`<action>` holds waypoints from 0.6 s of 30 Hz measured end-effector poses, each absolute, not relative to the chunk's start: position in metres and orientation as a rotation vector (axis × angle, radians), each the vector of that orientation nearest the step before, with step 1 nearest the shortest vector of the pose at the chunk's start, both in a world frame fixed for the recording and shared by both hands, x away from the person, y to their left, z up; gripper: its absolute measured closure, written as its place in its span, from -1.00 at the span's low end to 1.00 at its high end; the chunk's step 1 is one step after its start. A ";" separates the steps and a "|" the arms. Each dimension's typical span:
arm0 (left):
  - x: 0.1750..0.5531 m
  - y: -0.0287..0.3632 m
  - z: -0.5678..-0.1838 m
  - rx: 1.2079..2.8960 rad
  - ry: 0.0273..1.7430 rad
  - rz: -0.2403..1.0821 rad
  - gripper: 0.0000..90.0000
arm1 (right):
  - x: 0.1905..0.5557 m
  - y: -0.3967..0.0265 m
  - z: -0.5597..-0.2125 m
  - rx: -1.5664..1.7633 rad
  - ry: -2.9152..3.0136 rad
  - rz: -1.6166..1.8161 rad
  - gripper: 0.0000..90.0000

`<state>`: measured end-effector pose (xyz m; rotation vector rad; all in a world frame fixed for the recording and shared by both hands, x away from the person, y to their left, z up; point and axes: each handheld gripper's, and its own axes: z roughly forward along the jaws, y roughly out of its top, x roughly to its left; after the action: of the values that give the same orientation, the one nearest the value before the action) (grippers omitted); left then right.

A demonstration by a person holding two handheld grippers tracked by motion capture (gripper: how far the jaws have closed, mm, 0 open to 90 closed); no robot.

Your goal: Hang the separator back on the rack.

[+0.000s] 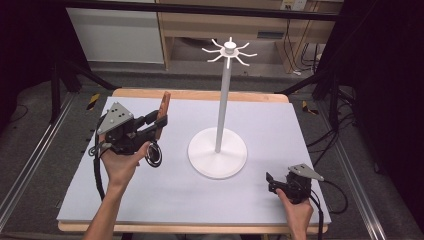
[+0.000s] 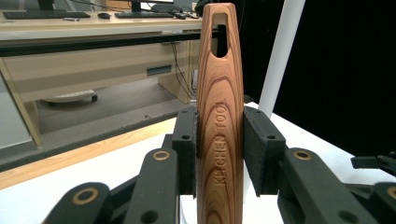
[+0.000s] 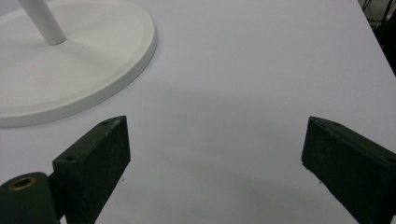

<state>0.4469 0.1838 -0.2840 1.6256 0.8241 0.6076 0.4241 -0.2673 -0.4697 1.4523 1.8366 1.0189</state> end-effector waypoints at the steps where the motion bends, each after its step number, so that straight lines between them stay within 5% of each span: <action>1: 0.448 0.182 -0.282 1.625 0.822 0.606 0.49 | 0.424 -0.267 -0.470 1.452 1.837 1.019 -0.81; 18: 0.449 0.160 -0.248 1.626 0.753 0.607 0.49 | 0.424 -0.268 -0.470 1.453 1.840 1.025 -0.81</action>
<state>0.4493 0.1603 -0.2475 1.6263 0.7528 0.6072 0.4244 -0.2676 -0.4699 1.4530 1.8397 1.0252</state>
